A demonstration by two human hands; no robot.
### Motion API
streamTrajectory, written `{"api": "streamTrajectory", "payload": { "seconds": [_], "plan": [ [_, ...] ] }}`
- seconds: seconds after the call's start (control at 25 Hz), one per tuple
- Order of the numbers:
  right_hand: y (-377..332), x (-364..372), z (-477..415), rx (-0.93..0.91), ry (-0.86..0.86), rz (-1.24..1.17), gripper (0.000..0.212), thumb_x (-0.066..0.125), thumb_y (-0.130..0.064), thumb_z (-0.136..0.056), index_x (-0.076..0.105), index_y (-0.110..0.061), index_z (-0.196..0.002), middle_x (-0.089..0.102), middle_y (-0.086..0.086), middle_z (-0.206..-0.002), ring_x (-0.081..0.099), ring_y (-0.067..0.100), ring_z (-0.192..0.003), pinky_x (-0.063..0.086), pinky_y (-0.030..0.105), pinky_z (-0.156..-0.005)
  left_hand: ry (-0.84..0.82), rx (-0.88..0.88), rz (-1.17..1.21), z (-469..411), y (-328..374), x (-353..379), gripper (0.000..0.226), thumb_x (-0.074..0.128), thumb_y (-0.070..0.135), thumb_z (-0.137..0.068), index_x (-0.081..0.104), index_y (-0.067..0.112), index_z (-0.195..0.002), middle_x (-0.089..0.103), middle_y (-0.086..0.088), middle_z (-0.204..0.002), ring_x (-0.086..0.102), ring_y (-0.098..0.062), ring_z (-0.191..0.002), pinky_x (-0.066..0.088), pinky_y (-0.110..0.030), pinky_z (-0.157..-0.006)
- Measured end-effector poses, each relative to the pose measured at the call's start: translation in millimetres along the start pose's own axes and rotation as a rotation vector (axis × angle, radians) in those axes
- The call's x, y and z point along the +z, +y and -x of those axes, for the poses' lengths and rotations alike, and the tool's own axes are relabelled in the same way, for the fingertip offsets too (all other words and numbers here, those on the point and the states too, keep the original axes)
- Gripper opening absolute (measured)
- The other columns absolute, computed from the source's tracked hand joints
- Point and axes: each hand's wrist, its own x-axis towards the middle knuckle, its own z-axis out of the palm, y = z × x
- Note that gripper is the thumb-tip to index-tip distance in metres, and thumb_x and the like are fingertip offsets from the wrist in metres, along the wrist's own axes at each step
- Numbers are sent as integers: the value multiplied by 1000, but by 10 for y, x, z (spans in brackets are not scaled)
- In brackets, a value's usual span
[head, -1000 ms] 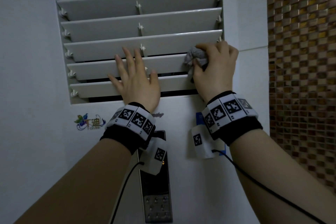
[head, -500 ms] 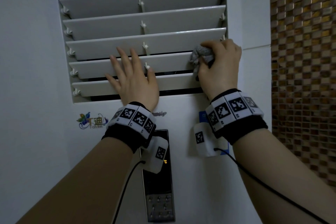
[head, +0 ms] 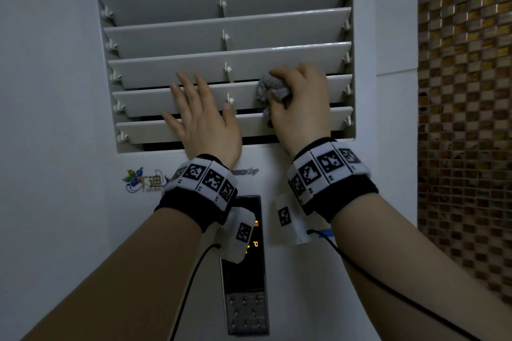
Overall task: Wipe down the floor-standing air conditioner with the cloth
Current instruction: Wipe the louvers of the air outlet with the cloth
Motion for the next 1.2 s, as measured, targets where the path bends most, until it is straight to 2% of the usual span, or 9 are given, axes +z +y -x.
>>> {"api": "streamTrajectory", "payload": {
  "seconds": [0.08,0.24,0.4,0.56,0.72,0.8,0.92,1.12,1.2],
  "plan": [
    [42,-36,-30,-20,-22,-20,36,60,-9,-83,62,-15,-119,54,10,-119,41,26,-120,28,22,-99,1,-7,11,-4,-11,-8,65,32,35,-99,1,12,-152,-13,-8,-159,-13,-23,-146,-11,-52,-113],
    [45,-25,-30,69,80,-10,34,59,-8,-83,63,-16,-116,54,8,-116,44,26,-116,38,36,-99,-9,-7,13,2,-15,-19,65,32,33,-99,1,11,-152,-13,-9,-159,-13,-23,-146,-11,-50,-113],
    [-74,96,-14,-47,-26,-23,36,61,-9,-83,62,-14,-119,54,10,-118,43,27,-118,34,31,-101,-13,-5,6,-30,-69,-46,66,34,31,-99,0,11,-152,-13,-7,-159,-13,-22,-146,-11,-51,-113],
    [-41,119,-8,62,79,-35,35,60,-9,-83,63,-16,-117,54,7,-117,42,25,-119,35,31,-101,-12,-13,-10,-89,-203,-95,65,33,27,-98,-1,11,-151,-14,-6,-159,-14,-21,-146,-11,-51,-113],
    [-202,244,25,-34,-1,-37,36,62,-9,-81,63,-14,-117,55,10,-116,45,27,-116,36,33,-100,-13,4,-18,-81,-194,-93,65,33,28,-98,0,11,-151,-14,-6,-159,-14,-21,-146,-12,-50,-113],
    [-151,192,-4,-6,3,-53,36,61,-7,-81,64,-14,-116,55,9,-116,46,26,-116,36,31,-101,-13,17,-12,-108,-262,-113,65,33,28,-98,0,11,-152,-13,-5,-159,-14,-21,-146,-12,-49,-113],
    [-157,184,8,100,103,-36,34,60,-8,-82,64,-17,-115,54,5,-115,47,24,-114,41,37,-98,-7,15,-22,-170,-380,-155,64,32,28,-99,-1,12,-151,-13,-5,-159,-14,-21,-146,-13,-50,-113],
    [-330,317,27,-11,11,17,36,60,-7,-80,64,-13,-115,55,10,-113,49,27,-111,41,39,-96,-14,45,-27,-180,-439,-173,64,32,29,-99,0,12,-152,-11,-5,-159,-14,-23,-146,-15,-50,-111],
    [-289,271,25,37,46,-8,35,60,-6,-81,65,-13,-115,54,9,-113,50,26,-111,41,34,-98,1,36,-60,-235,-543,-212,63,32,29,-99,2,12,-152,-10,-5,-160,-13,-25,-146,-14,-52,-111]
  ]
}}
